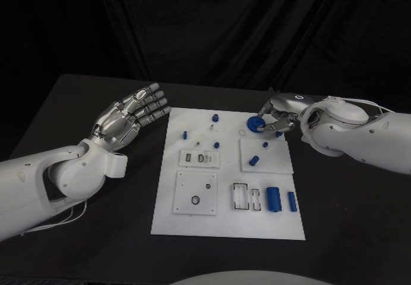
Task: Assemble the parts on the task board
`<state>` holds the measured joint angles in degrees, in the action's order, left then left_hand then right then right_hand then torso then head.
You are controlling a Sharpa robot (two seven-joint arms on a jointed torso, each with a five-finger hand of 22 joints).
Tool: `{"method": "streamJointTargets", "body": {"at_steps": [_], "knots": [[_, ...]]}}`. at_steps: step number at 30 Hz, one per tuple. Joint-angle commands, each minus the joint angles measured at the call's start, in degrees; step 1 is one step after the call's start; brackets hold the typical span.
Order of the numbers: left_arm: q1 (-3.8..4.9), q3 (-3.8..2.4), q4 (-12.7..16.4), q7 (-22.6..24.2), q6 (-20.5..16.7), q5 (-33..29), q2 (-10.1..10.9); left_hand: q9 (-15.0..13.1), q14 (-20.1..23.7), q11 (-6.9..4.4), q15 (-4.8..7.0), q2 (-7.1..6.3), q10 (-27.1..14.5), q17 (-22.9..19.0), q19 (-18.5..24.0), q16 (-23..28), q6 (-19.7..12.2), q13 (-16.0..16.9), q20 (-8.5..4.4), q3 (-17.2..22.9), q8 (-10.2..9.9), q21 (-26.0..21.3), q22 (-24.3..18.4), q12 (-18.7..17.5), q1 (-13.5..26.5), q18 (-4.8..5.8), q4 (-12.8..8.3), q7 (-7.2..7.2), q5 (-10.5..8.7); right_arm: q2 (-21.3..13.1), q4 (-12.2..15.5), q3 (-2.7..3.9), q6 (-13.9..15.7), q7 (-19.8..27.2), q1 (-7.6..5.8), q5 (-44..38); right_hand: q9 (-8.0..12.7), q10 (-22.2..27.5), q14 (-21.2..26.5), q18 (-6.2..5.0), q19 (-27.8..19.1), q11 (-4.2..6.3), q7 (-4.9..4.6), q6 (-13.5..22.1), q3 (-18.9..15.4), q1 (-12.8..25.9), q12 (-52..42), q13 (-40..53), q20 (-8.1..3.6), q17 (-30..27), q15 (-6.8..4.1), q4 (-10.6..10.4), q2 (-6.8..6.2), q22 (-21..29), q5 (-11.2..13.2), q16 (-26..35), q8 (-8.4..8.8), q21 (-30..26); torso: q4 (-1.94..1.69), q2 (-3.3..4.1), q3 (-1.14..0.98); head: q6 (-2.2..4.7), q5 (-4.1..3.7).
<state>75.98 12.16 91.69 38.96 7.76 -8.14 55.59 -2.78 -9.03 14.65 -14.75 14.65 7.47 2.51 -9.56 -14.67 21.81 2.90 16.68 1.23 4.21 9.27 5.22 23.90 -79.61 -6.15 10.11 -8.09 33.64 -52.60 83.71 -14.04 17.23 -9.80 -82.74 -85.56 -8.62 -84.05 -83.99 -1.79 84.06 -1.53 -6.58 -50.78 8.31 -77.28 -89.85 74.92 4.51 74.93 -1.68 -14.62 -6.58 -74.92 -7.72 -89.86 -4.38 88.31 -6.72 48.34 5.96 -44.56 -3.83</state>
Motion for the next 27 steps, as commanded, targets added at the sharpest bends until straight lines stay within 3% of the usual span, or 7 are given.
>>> {"method": "streamJointTargets", "body": {"at_steps": [1,10,16,17,18,21,27], "knots": [[-0.08,-0.04,0.0,10.5,1.0,-0.2,-0.1,0.0,0.1,0.41,-0.39,-0.01,0.1,0.1,0.0,-0.3,0.1,0.1,0.11,0.3,0.1,0.2,0.1,0.4,0.7,0.63,0.0,-0.31,0.18,0.3,-0.3,-0.02,-0.5,-0.3,0.26,-0.4,-0.2,-6.0,-6.0,0.86,3.7,0.32,0.21,-0.2,-0.2,-0.2,-0.2,15.1,-0.34,15.1,-0.57,-0.2,-0.32,-12.5,0.1,-0.1,-0.46,-0.3,0.08,0.00,0.02,0.06,0.09],[-0.09,-0.04,-0.1,10.2,1.0,-0.2,-0.1,0.0,0.1,0.52,-0.44,-0.03,0.2,0.1,0.0,-0.3,0.1,0.1,0.10,0.5,0.1,0.2,0.0,0.5,0.8,0.70,0.0,-0.37,0.17,1.3,-1.3,-0.01,0.2,-1.4,0.52,-1.3,-1.2,-6.0,-6.0,0.78,3.5,0.38,0.24,-1.2,0.3,-1.0,-0.2,15.1,-0.48,15.1,-0.68,0.0,0.50,-12.3,-3.6,-0.1,-1.23,-0.5,0.10,-0.02,0.00,-0.01,0.23],[-0.11,-0.04,-0.2,10.1,1.1,-0.2,-0.2,0.0,0.1,0.52,-0.44,-0.03,0.2,0.1,0.0,-0.3,0.1,0.1,0.10,0.5,0.1,0.2,0.0,0.5,0.8,0.70,0.0,-0.37,0.17,2.0,-1.7,0.00,0.6,-2.8,0.90,-3.7,-3.5,-6.0,-6.0,0.71,3.4,0.71,0.69,-4.3,0.0,-0.2,-0.2,15.1,-0.69,15.1,-0.92,0.2,1.14,-12.2,-6.5,-0.1,-3.94,-0.7,-0.01,0.00,0.03,-0.02,0.15],[-0.11,-0.04,-0.2,10.1,1.1,-0.2,-0.2,0.0,0.1,0.52,-0.44,-0.03,0.2,0.1,0.0,-0.3,0.1,0.1,0.10,0.5,0.1,0.2,0.0,0.5,0.8,0.70,0.0,-0.37,0.17,2.1,-1.8,0.01,0.5,-2.9,0.95,-3.8,-4.1,-6.0,-6.0,0.72,3.4,0.87,0.90,-4.9,0.0,-0.3,-0.2,15.1,-0.82,15.1,-1.05,0.5,1.28,-12.2,-7.4,-0.1,-4.64,-0.7,-0.03,0.01,0.03,-0.03,0.16],[-0.11,-0.04,-0.2,10.1,1.1,-0.2,-0.2,0.0,0.1,0.52,-0.44,-0.03,0.2,0.1,0.0,-0.3,0.1,0.1,0.10,0.5,0.1,0.2,0.0,0.5,0.8,0.70,0.0,-0.37,0.17,2.2,-1.8,0.01,0.4,-3.0,1.00,-4.0,-5.2,-6.0,-6.0,0.70,3.4,0.98,1.09,-6.1,0.4,-1.3,-0.2,15.1,-1.13,15.1,-1.36,1.6,1.38,-12.2,-12.5,-0.1,-6.07,-0.7,-0.03,0.01,0.03,-0.03,0.16],[-0.12,-0.04,-0.2,10.0,1.1,-0.2,-0.2,0.0,0.2,0.59,-0.49,-0.06,0.2,0.1,0.1,-0.4,0.1,0.1,0.10,0.6,0.1,0.2,0.0,0.4,0.9,0.76,0.0,-0.45,0.15,2.3,-1.7,0.01,0.3,-3.0,1.10,-4.2,-7.6,-6.0,-6.0,0.69,3.4,1.25,1.52,-6.5,1.3,-2.5,-0.2,15.1,-1.40,15.1,-1.43,3.6,1.93,-12.2,-18.8,-0.1,-8.57,-0.8,-0.02,-0.01,0.04,-0.04,0.23],[-0.13,-0.04,-0.2,9.9,1.2,-0.2,-0.2,0.0,0.2,0.59,-0.49,-0.06,0.2,0.1,0.1,-0.4,0.1,0.1,0.10,0.6,0.1,0.2,0.0,0.4,0.9,0.76,0.0,-0.45,0.15,2.0,-1.3,0.01,1.5,-2.3,1.19,-4.4,-11.7,-6.0,-6.0,0.73,3.5,1.26,1.92,-5.8,2.4,-3.1,-0.2,15.1,-1.32,15.1,-1.48,6.1,2.13,-12.3,-23.5,-0.1,-12.49,-0.8,0.01,0.00,0.03,0.03,0.37]]}}
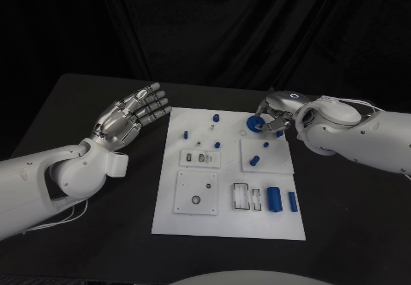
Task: Assemble the parts on the task board
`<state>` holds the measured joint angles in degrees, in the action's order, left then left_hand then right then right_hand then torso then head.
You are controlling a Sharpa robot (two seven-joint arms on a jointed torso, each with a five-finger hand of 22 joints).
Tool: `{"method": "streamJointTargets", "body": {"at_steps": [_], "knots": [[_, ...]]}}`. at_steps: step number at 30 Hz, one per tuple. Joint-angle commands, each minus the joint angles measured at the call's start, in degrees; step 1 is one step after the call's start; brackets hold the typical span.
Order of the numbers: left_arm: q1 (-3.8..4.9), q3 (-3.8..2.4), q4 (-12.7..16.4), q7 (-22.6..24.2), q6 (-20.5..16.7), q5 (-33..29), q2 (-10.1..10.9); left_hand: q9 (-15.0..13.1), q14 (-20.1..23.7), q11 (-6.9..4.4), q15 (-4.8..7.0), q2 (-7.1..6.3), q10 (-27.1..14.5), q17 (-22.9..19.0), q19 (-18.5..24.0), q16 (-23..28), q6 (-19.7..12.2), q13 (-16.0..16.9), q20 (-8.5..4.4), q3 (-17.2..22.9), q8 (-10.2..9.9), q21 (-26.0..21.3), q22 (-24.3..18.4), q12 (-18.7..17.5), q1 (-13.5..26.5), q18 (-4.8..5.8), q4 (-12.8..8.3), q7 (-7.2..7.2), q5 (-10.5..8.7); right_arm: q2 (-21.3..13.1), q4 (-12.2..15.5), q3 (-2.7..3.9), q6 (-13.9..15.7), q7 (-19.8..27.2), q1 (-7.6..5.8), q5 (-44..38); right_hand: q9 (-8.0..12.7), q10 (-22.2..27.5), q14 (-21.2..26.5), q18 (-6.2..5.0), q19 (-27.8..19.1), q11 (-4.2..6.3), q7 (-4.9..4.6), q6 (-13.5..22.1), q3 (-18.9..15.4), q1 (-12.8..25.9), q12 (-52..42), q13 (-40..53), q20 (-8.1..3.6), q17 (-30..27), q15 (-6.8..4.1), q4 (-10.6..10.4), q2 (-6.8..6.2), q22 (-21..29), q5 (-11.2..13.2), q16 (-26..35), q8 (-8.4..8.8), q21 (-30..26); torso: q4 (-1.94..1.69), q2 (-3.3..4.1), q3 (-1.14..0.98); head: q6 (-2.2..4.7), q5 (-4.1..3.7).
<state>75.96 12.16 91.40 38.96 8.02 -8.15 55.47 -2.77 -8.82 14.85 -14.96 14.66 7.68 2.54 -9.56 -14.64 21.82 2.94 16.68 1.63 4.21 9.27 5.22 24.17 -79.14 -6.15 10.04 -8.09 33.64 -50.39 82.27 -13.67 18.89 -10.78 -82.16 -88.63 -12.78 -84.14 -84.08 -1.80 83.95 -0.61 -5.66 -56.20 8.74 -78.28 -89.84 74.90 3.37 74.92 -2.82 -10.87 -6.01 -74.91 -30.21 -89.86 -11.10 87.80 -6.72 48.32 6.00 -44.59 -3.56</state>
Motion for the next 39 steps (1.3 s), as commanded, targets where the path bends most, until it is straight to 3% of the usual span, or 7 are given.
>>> {"method": "streamJointTargets", "body": {"at_steps": [1,6,10,24,30,35,39], "knots": [[-0.11,-0.05,0.1,9.9,0.9,-0.1,0.0,-0.1,0.0,0.39,-0.29,-0.06,0.0,0.1,0.1,-0.4,0.1,0.1,0.10,0.2,0.1,0.2,0.0,0.2,0.4,0.77,0.1,-0.45,0.15,-0.4,0.3,-0.36,0.3,-1.1,0.62,-1.4,-8.2,-5.9,-5.9,0.75,3.6,0.33,1.06,-0.4,2.1,-2.1,-0.2,15.1,-0.19,15.1,-0.33,2.7,1.58,-12.3,-1.1,-0.1,-6.40,-0.3,0.00,0.02,0.00,0.07,0.09],[-0.13,-0.05,0.2,9.8,0.9,-0.1,0.4,-0.1,0.0,0.39,-0.29,-0.06,0.0,0.1,0.1,-0.4,0.1,0.1,0.10,0.2,0.1,0.2,0.0,0.2,0.4,0.77,0.1,-0.45,0.15,-0.9,1.2,-0.36,3.1,0.0,0.63,-1.9,-12.6,-5.9,-5.9,0.72,3.5,0.45,1.49,0.6,2.8,-1.8,-0.2,15.1,-0.22,15.1,-0.45,4.0,1.98,-12.3,-0.3,-0.1,-10.61,-0.4,-0.03,0.03,-0.03,0.47,0.09],[-0.13,-0.05,0.2,9.8,0.8,-0.1,0.5,-0.1,-0.1,0.44,-0.33,-0.07,0.0,0.1,0.1,-0.5,0.1,0.1,0.10,0.3,0.1,0.2,0.0,0.2,0.5,0.82,0.0,-0.52,0.13,-1.9,3.2,-0.32,5.3,1.0,0.49,-2.1,-14.1,-5.9,-5.9,0.75,3.6,0.79,1.89,0.7,3.2,-2.0,-0.2,15.1,-0.40,15.1,-0.71,4.5,2.19,-12.4,-0.1,-0.1,-12.15,-0.3,0.03,-0.02,-0.02,0.75,-0.04],[-0.13,-0.05,0.2,9.5,0.7,-0.3,0.2,-0.1,-0.3,0.59,-0.59,-0.15,0.1,0.1,-0.1,-1.0,0.3,0.1,0.12,0.8,0.1,0.4,0.1,0.4,0.7,1.01,-0.1,-0.64,0.11,-0.4,9.4,-0.22,7.0,2.6,-2.43,-2.2,-14.8,-5.9,-5.9,0.78,3.7,0.94,2.02,1.2,3.2,-1.3,-0.2,15.1,-0.56,15.1,-0.86,4.2,2.24,-12.5,0.1,-0.1,-12.67,-0.3,0.36,-0.25,0.12,0.73,0.54],[-0.13,-0.05,0.0,9.4,0.7,-0.4,0.0,-0.1,-0.3,0.59,-0.59,-0.15,0.1,0.1,-0.1,-1.0,0.3,0.1,0.12,0.8,0.1,0.4,0.1,0.4,0.7,1.01,-0.1,-0.64,0.11,2.6,8.5,-0.22,5.7,3.4,-2.62,-2.2,-15.1,-5.9,-5.9,0.78,3.7,0.97,2.04,1.5,3.3,-1.0,-0.2,15.1,-0.61,15.1,-0.90,4.1,2.29,-12.5,0.3,-0.1,-12.76,-0.3,0.30,-0.31,0.14,0.44,0.21],[-0.13,-0.05,-0.1,9.3,0.9,-0.4,-0.4,-0.1,-0.6,0.54,-0.93,-0.28,0.1,0.2,-0.2,-1.5,0.3,0.1,0.13,1.2,0.2,0.5,0.1,0.5,1.0,1.28,-0.2,-0.69,0.11,5.4,6.8,-0.22,4.6,3.9,-2.24,-2.2,-15.1,-5.9,-5.9,0.77,3.7,0.98,2.04,1.6,3.3,-0.9,-0.2,15.1,-0.63,15.1,-0.92,4.0,2.32,-12.5,0.5,-0.1,-12.77,-0.3,-0.09,-0.28,0.11,0.43,-0.32],[-0.14,-0.05,-0.1,9.2,1.0,-0.4,-0.5,-0.1,-0.6,0.54,-0.98,-0.29,0.1,0.2,-0.2,-1.6,0.3,0.1,0.13,1.3,0.2,0.5,0.1,0.5,1.0,1.33,-0.2,-0.69,0.12,6.9,5.6,-0.22,3.7,3.8,-1.92,-2.2,-15.3,-5.9,-5.9,0.75,3.6,0.92,1.93,2.2,3.4,-0.6,-0.2,15.1,-0.65,15.1,-0.91,3.9,2.33,-12.4,1.1,-0.1,-12.65,-0.4,0.00,-0.21,0.07,0.38,-0.23]]}}
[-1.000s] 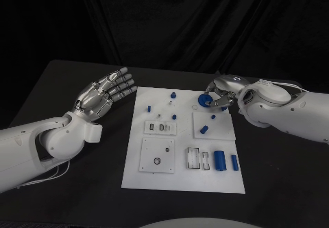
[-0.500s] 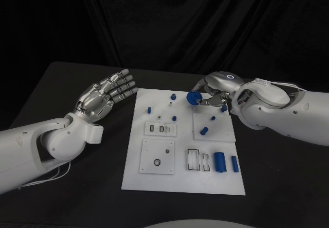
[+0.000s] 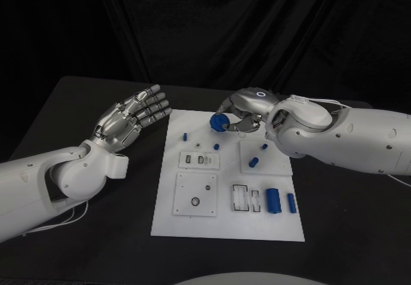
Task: Assemble the parts on the task board
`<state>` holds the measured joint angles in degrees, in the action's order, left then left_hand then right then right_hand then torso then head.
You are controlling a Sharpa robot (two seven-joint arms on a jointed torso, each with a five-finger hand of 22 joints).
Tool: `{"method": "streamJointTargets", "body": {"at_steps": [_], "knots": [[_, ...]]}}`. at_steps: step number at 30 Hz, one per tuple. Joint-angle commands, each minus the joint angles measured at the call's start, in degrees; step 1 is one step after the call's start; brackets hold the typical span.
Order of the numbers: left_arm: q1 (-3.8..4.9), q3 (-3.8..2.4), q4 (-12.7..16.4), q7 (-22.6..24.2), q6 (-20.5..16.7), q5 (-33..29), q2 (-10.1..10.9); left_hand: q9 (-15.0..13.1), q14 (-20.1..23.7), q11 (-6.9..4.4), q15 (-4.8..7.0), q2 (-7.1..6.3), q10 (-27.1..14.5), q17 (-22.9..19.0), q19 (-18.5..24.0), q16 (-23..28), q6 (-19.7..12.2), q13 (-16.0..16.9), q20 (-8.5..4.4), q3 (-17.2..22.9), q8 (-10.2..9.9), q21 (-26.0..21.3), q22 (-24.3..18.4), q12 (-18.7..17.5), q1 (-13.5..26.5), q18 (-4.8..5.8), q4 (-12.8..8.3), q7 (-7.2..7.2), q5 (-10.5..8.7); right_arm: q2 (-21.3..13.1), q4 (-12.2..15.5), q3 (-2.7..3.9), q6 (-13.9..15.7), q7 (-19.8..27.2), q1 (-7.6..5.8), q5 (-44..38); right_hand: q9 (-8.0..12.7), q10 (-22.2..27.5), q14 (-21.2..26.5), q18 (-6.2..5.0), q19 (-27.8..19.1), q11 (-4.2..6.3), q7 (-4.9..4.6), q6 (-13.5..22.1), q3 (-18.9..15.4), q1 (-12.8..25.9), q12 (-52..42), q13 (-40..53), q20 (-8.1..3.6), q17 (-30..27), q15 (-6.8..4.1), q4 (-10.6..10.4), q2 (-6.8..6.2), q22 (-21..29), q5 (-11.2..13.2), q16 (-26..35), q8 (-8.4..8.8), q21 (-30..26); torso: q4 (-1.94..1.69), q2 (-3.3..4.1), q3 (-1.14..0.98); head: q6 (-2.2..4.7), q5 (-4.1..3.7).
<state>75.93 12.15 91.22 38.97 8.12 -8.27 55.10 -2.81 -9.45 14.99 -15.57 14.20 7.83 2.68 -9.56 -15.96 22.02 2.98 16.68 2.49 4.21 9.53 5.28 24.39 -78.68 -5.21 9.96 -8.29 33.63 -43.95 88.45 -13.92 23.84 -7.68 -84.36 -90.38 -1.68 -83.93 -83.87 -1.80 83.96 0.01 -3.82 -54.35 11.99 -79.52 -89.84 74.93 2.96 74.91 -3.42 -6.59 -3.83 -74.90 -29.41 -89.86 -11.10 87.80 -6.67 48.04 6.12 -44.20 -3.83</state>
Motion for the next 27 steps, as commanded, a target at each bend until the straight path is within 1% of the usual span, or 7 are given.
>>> {"method": "streamJointTargets", "body": {"at_steps": [1,7,14,16,21,23,27], "knots": [[-0.11,-0.04,0.0,9.1,1.0,-0.3,-0.1,-0.1,0.0,0.39,-0.36,0.16,0.0,0.1,-0.2,-0.3,0.1,0.1,0.13,0.4,0.2,0.2,0.1,0.3,0.6,0.39,-0.1,-0.49,0.12,0.9,-0.9,0.04,-1.5,0.6,0.39,-0.4,-26.4,-6.1,-6.1,0.75,3.6,0.25,0.01,0.6,0.2,0.8,-0.2,15.1,-0.24,15.1,-0.28,-0.5,0.17,-12.4,0.7,-0.1,-12.51,-0.4,-0.06,0.08,-0.05,-0.07,0.03],[-0.11,-0.04,0.0,9.0,1.0,-0.3,-0.1,-0.1,0.0,0.39,-0.36,0.16,0.0,0.1,-0.2,-0.3,0.1,0.1,0.13,0.4,0.2,0.2,0.1,0.3,0.6,0.39,-0.1,-0.49,0.12,2.5,-2.5,0.04,-2.6,-0.8,0.89,-0.4,-26.1,-6.1,-6.1,0.59,3.2,-0.17,-0.49,1.6,0.5,1.2,-0.2,15.1,-0.05,15.1,0.02,-0.7,0.03,-12.0,2.1,-0.1,-11.55,-0.8,0.16,0.16,-0.04,-0.11,0.15],[-0.11,-0.04,0.0,8.9,1.1,-0.3,-0.3,-0.1,-0.1,0.38,-0.45,0.12,0.0,0.1,-0.2,-0.5,0.2,0.1,0.12,0.5,0.2,0.3,0.1,0.4,0.7,0.48,-0.1,-0.50,0.12,3.6,-3.6,0.04,-3.4,-1.8,1.25,-0.4,-25.4,-6.1,-6.1,0.43,2.8,-0.85,-1.26,2.7,1.2,1.4,-0.2,15.1,0.42,15.1,0.58,-0.6,-0.16,-11.6,2.4,-0.1,-9.73,-1.3,0.07,0.12,-0.07,-0.19,0.07],[-0.11,-0.04,0.0,8.9,1.2,-0.3,-0.4,-0.1,-0.1,0.38,-0.45,0.12,0.0,0.1,-0.2,-0.5,0.2,0.1,0.12,0.5,0.2,0.3,0.1,0.4,0.7,0.48,-0.1,-0.50,0.12,3.8,-3.8,0.04,-3.8,-2.1,1.32,-0.4,-24.5,-6.1,-6.1,0.34,2.6,-1.30,-1.79,3.4,1.6,1.6,-0.2,15.1,0.80,15.1,0.98,-0.8,-0.32,-11.4,2.9,-0.1,-8.13,-1.6,0.08,0.12,-0.07,-0.23,0.09],[-0.12,-0.04,-0.1,8.8,1.2,-0.3,-0.4,-0.1,-0.1,0.38,-0.45,0.12,0.0,0.1,-0.2,-0.5,0.2,0.1,0.12,0.5,0.2,0.3,0.1,0.4,0.7,0.48,-0.1,-0.50,0.12,4.0,-4.0,0.05,-4.7,-2.4,1.39,-0.4,-22.7,-6.1,-6.1,0.11,2.1,-1.56,-2.46,4.9,2.5,1.8,-0.2,15.1,1.18,15.1,1.26,-0.8,-0.76,-10.9,3.2,-0.1,-4.79,-2.2,0.12,0.10,-0.05,-0.33,0.12],[-0.12,-0.04,-0.1,8.8,1.2,-0.3,-0.4,-0.1,-0.1,0.38,-0.45,0.12,0.0,0.1,-0.2,-0.5,0.2,0.1,0.12,0.5,0.2,0.3,0.1,0.4,0.7,0.48,-0.1,-0.50,0.12,4.1,-4.1,0.05,-5.1,-2.4,1.40,-0.4,-20.9,-6.1,-6.1,-0.25,1.3,-1.42,-2.87,7.0,3.4,1.9,-0.2,15.1,1.20,15.1,1.20,-0.8,-1.18,-10.0,3.4,-0.1,-1.80,-3.3,0.11,0.10,-0.03,-0.37,0.10],[-0.13,-0.04,-0.3,8.7,1.3,-0.3,-0.6,-0.1,-0.2,0.38,-0.50,0.11,0.0,0.1,-0.2,-0.6,0.3,0.1,0.12,0.6,0.2,0.3,0.1,0.5,0.7,0.54,-0.1,-0.52,0.13,4.3,-4.3,0.05,-5.9,-2.3,1.42,-0.4,-18.1,-6.1,-6.1,-0.54,0.6,-1.02,-2.56,10.3,4.5,2.0,-0.2,15.1,0.95,15.1,0.91,-0.6,-1.80,-9.3,4.0,-0.1,2.30,-4.3,0.12,0.06,-0.01,-0.43,0.08]]}}
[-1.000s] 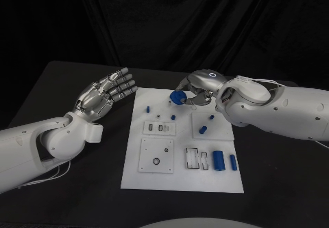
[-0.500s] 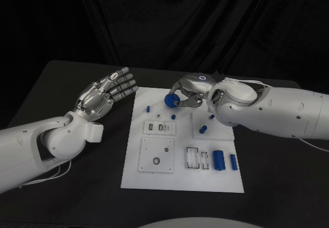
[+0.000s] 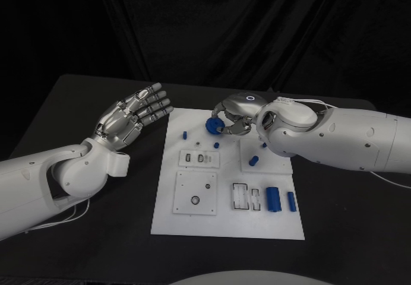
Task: Assemble the parts on the task board
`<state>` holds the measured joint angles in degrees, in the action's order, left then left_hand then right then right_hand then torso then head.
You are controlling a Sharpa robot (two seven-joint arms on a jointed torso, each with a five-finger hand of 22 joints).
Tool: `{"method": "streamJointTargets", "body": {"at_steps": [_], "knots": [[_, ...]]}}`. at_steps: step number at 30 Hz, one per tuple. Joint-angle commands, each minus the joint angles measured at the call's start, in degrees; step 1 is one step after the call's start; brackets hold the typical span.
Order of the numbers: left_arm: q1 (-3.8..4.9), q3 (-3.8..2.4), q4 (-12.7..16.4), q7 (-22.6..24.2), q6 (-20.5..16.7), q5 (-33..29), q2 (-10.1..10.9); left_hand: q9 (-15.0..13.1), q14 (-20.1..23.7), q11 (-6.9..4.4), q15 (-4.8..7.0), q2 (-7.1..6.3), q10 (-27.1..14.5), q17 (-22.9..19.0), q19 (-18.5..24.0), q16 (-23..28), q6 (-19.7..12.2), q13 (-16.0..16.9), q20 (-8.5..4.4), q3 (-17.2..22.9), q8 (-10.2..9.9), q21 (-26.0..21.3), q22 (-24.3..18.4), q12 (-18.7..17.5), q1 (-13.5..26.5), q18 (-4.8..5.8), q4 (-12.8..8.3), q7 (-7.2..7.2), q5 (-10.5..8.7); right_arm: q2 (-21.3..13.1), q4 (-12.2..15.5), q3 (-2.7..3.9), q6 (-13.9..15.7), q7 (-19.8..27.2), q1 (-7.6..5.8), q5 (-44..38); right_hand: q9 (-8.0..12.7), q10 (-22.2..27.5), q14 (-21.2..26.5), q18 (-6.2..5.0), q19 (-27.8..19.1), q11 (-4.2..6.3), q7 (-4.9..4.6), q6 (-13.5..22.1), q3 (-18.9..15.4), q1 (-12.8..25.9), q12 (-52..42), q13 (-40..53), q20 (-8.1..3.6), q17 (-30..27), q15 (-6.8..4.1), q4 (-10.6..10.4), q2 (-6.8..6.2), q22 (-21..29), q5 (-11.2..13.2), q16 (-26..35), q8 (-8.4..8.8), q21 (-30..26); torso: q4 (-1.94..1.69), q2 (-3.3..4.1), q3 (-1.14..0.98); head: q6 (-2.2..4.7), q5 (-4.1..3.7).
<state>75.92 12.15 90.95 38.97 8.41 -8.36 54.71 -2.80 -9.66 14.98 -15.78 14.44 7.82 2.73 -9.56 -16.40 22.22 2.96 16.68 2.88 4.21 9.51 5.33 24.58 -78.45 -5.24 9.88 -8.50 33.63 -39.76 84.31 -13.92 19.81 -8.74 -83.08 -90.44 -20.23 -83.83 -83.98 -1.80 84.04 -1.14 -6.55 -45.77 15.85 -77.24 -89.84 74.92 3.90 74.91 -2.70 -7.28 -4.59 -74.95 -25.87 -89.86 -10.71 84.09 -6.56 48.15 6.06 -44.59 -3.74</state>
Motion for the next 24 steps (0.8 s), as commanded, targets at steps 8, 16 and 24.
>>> {"method": "streamJointTargets", "body": {"at_steps": [8,16,24], "knots": [[-0.16,-0.05,-0.2,8.6,1.2,-0.2,-0.4,-0.1,0.0,0.39,-0.29,-0.12,0.1,0.1,-0.2,-0.2,0.1,0.1,0.12,0.2,0.2,0.3,0.1,0.3,0.5,0.56,0.0,-0.32,0.12,0.5,-0.6,0.05,-2.8,-1.3,0.15,-0.4,5.7,-6.2,-6.0,-0.75,0.0,1.96,2.46,9.1,1.0,0.0,-0.2,15.1,-1.27,15.1,-1.29,0.3,-1.00,-8.9,4.4,-0.1,6.82,-1.4,0.04,-0.06,0.03,-0.19,-0.09],[-0.20,-0.05,-0.6,8.5,1.3,-0.2,-0.5,-0.1,0.0,0.42,-0.33,-0.12,0.1,0.1,-0.2,-0.3,0.1,0.1,0.11,0.4,0.2,0.3,0.1,0.4,0.6,0.63,0.0,-0.36,0.13,1.1,-1.0,0.05,-2.8,-1.3,0.17,-0.4,8.3,-5.8,-5.9,-0.93,-0.3,2.63,3.16,10.1,0.0,0.6,0.1,14.7,-1.98,14.7,-1.93,-0.1,-0.24,-8.4,10.7,0.2,7.31,-2.3,0.04,-0.06,0.02,-0.29,-0.10],[-0.23,-0.05,-0.6,8.4,1.4,-0.2,-0.5,-0.1,0.0,0.42,-0.33,-0.12,0.1,0.1,-0.2,-0.3,0.1,0.1,0.11,0.4,0.2,0.3,0.1,0.4,0.6,0.63,0.0,-0.36,0.13,0.8,-0.9,0.07,-1.2,-0.8,0.23,-0.4,8.8,-5.3,-5.6,-1.00,-0.5,2.65,3.13,9.3,-0.5,0.7,0.3,14.2,-2.07,14.1,-1.98,-0.2,-0.03,-8.3,12.5,0.7,7.18,-2.6,-0.02,-0.05,0.02,-0.35,-0.01]]}}
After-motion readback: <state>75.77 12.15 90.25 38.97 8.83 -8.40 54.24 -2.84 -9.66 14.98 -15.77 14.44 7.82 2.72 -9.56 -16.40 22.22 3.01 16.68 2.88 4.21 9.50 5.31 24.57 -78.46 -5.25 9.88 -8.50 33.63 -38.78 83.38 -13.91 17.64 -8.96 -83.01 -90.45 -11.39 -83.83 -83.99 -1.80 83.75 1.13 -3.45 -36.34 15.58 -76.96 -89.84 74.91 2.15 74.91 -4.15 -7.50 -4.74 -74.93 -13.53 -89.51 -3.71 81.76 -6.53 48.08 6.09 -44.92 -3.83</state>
